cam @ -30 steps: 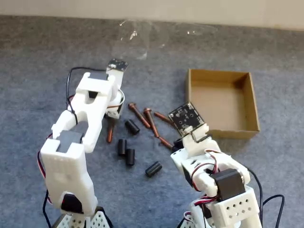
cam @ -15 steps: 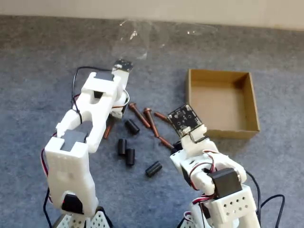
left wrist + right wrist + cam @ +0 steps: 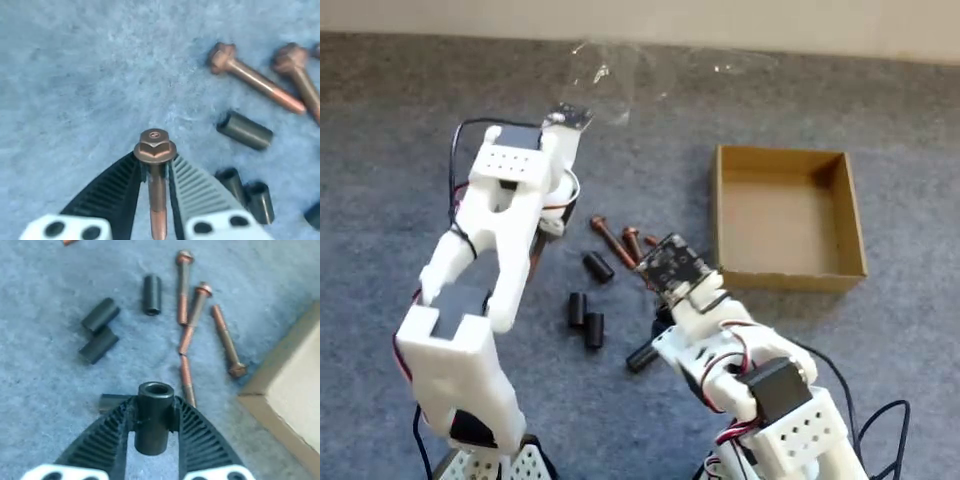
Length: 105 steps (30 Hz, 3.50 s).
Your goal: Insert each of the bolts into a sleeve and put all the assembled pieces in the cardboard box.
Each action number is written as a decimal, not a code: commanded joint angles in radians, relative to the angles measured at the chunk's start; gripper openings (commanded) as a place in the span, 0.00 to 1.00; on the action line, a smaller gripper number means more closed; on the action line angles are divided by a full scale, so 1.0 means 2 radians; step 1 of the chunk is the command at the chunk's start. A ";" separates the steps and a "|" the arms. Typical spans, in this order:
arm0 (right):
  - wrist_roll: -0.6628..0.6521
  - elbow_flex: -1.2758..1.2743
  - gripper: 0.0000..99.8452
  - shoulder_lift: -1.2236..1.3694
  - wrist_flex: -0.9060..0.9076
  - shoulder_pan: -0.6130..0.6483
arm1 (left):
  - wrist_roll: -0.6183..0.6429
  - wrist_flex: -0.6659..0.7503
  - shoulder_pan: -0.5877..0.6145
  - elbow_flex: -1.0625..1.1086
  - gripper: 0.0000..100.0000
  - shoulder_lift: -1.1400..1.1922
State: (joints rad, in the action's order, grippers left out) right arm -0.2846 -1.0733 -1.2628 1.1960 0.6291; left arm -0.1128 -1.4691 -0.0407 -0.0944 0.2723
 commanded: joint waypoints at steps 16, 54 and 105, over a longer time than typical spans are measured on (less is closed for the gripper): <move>0.004 -0.161 0.00 -0.007 -0.306 0.008 | -0.011 0.000 -0.016 0.150 0.00 -0.353; 0.110 -0.278 0.00 -0.007 -0.643 -0.013 | 0.141 0.291 -0.073 0.487 0.01 -0.732; 0.107 -0.350 0.00 -0.277 -0.465 0.024 | 0.137 0.478 -0.171 0.468 0.01 -0.735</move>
State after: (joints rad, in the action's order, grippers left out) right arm -0.0729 -1.6686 -1.8013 0.2616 0.6674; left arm 0.1619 -0.5455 -0.3475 0.8984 -1.1699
